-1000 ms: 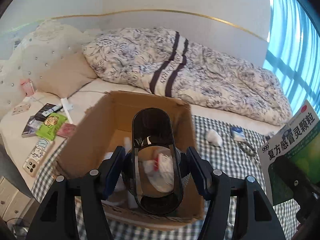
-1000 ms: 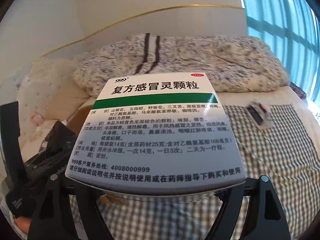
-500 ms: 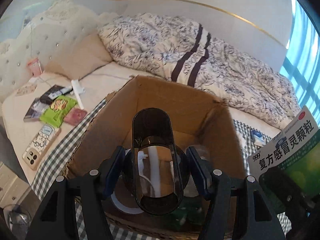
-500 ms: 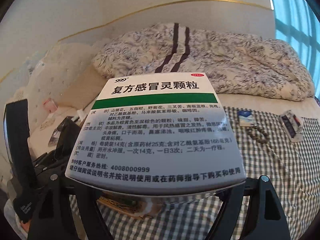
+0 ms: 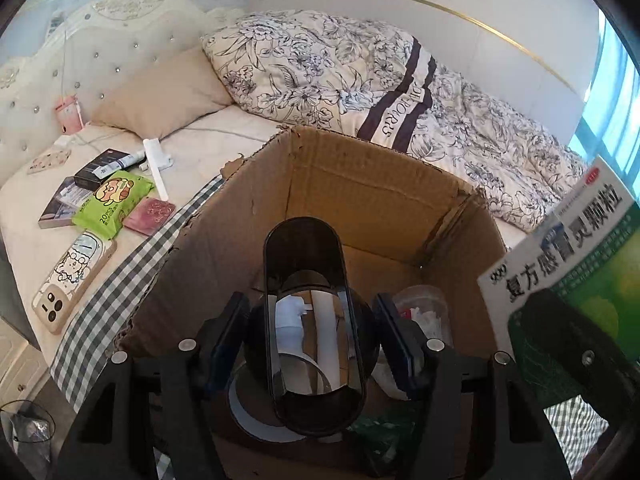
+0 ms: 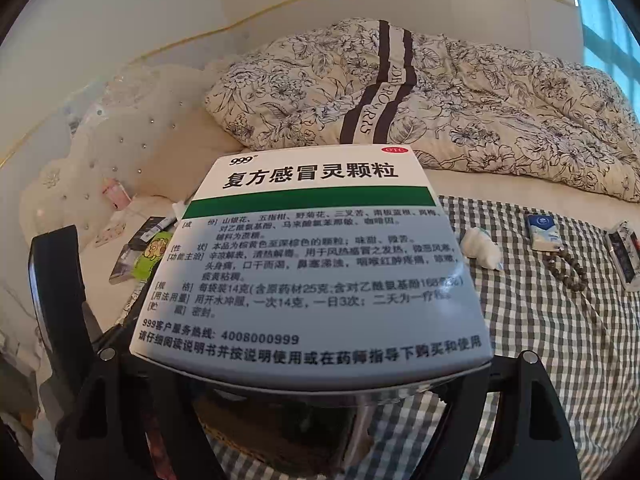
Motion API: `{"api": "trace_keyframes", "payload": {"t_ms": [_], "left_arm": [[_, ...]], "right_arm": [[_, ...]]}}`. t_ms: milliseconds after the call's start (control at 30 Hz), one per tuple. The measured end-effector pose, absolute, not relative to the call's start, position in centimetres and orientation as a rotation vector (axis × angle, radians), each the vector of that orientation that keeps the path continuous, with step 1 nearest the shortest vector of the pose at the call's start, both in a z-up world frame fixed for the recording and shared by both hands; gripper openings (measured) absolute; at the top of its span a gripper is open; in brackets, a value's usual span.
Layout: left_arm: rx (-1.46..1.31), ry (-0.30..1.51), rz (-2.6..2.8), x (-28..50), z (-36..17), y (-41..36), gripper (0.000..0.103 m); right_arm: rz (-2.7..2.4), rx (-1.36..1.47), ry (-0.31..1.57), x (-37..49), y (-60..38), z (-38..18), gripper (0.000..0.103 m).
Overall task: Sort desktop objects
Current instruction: 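Carry the medicine box and black cup with both tools over the cardboard box, then open both tools to drop the medicine box and cup into the box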
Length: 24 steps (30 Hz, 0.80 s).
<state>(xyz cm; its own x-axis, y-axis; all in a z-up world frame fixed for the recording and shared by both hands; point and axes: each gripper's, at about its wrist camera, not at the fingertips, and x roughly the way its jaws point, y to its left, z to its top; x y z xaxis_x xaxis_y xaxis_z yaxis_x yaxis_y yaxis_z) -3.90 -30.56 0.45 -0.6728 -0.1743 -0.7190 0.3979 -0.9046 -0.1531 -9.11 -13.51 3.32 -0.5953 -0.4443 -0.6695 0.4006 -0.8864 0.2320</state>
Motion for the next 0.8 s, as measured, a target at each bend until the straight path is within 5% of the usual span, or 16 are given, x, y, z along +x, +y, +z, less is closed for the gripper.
{"api": "trace_keyframes", "payload": {"t_ms": [100,267,333,800], "left_arm": [[1.065,0.401,-2.581,-4.0,0.4,-30.3,0.07],[1.092,0.32,-2.572,-4.2,0.3,-29.3,0.09],[1.073,0.297,-2.541,-4.1,0.3,-29.1,0.101],[1.021,0.309,-2.516,-2.6,1.7,-29.6,0.101]], "right_arm": [[-2.439,1.046,-0.081,-9.3,-14.1,3.1,0.081],[-2.434,1.023,-0.047,-9.3,-15.3,3.0,0.081],[-2.454,1.013,-0.003,-9.3,-15.8,3.1,0.089],[-2.524,0.965,0.018,-9.0,-15.7,4.8,0.097]]}}
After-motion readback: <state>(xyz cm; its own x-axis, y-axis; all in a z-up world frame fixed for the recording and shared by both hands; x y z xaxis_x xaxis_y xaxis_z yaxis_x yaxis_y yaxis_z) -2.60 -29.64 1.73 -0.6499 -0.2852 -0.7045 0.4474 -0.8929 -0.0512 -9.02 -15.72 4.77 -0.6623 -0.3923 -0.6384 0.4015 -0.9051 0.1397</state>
